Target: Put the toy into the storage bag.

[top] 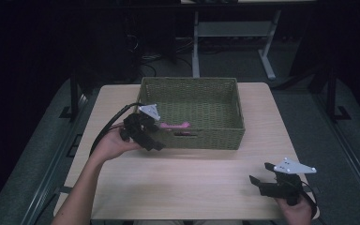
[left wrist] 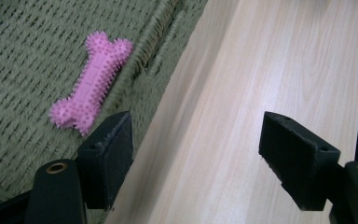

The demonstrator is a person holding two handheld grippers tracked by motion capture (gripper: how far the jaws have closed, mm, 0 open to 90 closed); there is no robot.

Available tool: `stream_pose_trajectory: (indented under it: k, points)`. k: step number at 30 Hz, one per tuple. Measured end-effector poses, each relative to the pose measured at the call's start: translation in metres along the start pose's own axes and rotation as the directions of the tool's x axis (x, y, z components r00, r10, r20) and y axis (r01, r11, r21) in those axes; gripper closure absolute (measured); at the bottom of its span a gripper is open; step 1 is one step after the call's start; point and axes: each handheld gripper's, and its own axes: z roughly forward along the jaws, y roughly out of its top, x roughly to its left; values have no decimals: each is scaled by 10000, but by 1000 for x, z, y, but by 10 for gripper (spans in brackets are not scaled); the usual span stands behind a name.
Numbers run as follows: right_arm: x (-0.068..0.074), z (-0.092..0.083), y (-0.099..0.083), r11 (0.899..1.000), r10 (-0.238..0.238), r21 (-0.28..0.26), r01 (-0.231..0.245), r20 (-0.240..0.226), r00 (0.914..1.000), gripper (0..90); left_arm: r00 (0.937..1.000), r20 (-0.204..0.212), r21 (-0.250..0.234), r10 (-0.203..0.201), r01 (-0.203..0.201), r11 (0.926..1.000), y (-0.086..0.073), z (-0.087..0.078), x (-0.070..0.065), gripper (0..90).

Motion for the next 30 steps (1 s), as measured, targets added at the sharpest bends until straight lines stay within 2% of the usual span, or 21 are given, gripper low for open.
stream_pose_trajectory:
  k: [2, 5, 10, 30]
  points:
    - [0, 0, 0, 10000, 9, 8, -9, -18, 10000, 211, 10000, -30, 114, 16, -16, 9999, -2, 0, -2, 256]
    - [0, 1, 0, 10000, 29, 26, -29, -3, 10000, 211, 10000, -37, -48, 24, -24, 10000, -7, 1, -6, 257]
    - [0, 2, -1, 10000, 48, 65, -48, 23, 10000, 212, 10000, 14, -39, -6, 6, 10000, -14, 4, -9, 257]
    - [1, 4, -2, 9998, 111, 142, -113, 93, 9999, 211, 9984, -67, -428, -567, 564, 9975, -51, 10, -18, 257]
